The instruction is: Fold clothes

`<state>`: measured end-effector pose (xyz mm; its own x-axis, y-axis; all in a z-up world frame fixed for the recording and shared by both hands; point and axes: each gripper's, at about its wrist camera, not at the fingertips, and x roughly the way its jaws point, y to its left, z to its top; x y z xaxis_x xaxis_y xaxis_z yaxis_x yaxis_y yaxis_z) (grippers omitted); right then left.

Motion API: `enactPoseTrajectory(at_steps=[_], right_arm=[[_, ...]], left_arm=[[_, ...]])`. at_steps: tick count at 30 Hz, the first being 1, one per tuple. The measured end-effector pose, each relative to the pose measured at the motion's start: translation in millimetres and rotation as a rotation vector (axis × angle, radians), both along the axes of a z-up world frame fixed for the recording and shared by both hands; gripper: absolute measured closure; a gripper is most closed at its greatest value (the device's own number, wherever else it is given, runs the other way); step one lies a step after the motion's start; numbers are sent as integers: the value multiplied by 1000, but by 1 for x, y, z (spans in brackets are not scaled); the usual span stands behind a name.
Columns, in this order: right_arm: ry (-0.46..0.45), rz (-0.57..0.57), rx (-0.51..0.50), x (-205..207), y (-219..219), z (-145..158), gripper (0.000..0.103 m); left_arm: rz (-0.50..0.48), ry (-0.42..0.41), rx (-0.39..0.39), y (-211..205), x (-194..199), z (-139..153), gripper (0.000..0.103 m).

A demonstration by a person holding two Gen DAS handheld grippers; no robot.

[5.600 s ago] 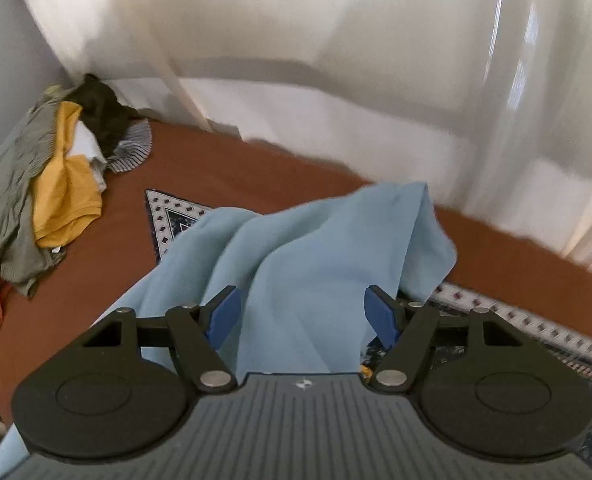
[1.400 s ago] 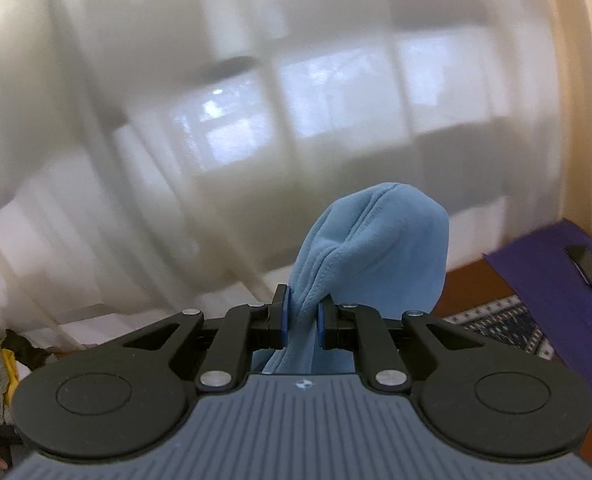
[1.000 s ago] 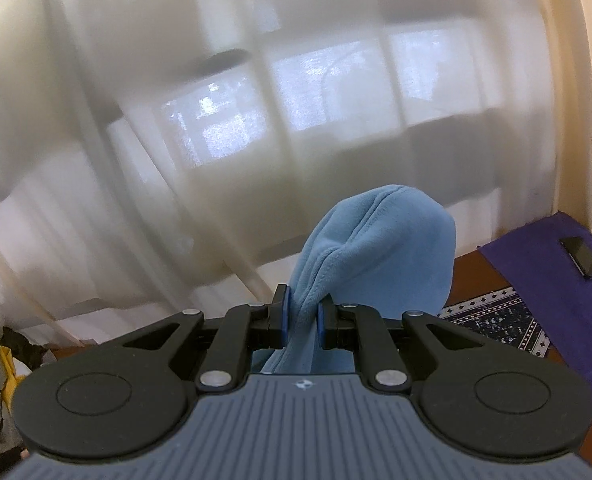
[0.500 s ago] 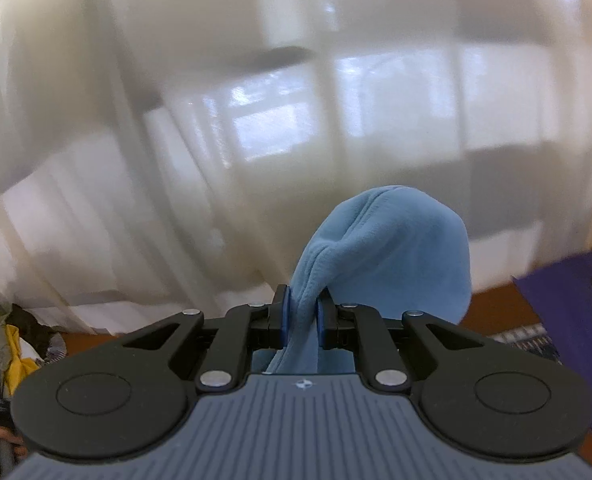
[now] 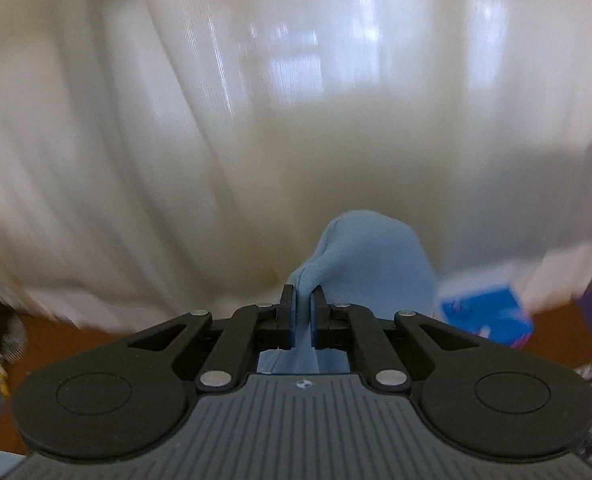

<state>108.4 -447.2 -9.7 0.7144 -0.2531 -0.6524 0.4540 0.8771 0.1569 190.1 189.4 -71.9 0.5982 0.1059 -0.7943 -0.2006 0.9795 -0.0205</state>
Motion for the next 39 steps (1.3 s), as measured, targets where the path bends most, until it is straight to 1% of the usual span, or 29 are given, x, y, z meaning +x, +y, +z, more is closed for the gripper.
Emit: enactPoseTrajectory(at_steps=[1,2,4,5,6,7,9,11,14,15,18,22,25,29,31,33,36,39], right_arm=[[45,-2,11,8,0,-19,94],[88,-3,26,13,0,-37,91],[151,-4,60,15,1,-66,89],[170,-5,68,13,2,-72,78],[190,-5,76,10,2,-79,60],[201,-2,76,6,2,-80,55],[191,17,49,-7,1,-68,54],[157,46,23,-28,2,-46,53],[104,94,-26,-75,9,-6,40],[100,98,-46,-91,10,3,40],[96,100,-104,-139,13,26,40],[151,7,-146,-205,14,29,40],[206,-83,-139,-249,4,15,40],[248,-169,-93,-297,-18,-12,40],[256,-202,-57,-315,-33,-30,40],[253,-218,-16,-330,-50,-46,40],[226,-202,45,-344,-78,-71,40],[170,-166,118,-353,-103,-89,40]], left_arm=[[-2,23,14,0,-1,-9,101],[-7,42,28,0,-3,-17,101],[-43,73,40,-2,-7,-27,100],[-64,87,44,-3,-9,-31,97],[-89,100,44,-5,-9,-33,81],[-121,101,38,-9,-9,-30,70],[-193,84,22,-22,-14,-19,59],[-265,67,6,-35,-18,-8,51],[-373,42,-18,-54,-24,9,39],[-409,33,-26,-61,-26,14,37],[-525,11,-57,-84,-34,29,35],[-699,23,-113,-138,-51,31,34],[-828,33,-147,-187,-78,31,33],[-982,89,-256,-259,-121,37,33],[-1036,108,-299,-297,-141,39,28],[-1075,122,-310,-342,-161,41,26],[-1101,139,-299,-401,-184,39,26],[-1079,186,-285,-459,-193,29,25]])
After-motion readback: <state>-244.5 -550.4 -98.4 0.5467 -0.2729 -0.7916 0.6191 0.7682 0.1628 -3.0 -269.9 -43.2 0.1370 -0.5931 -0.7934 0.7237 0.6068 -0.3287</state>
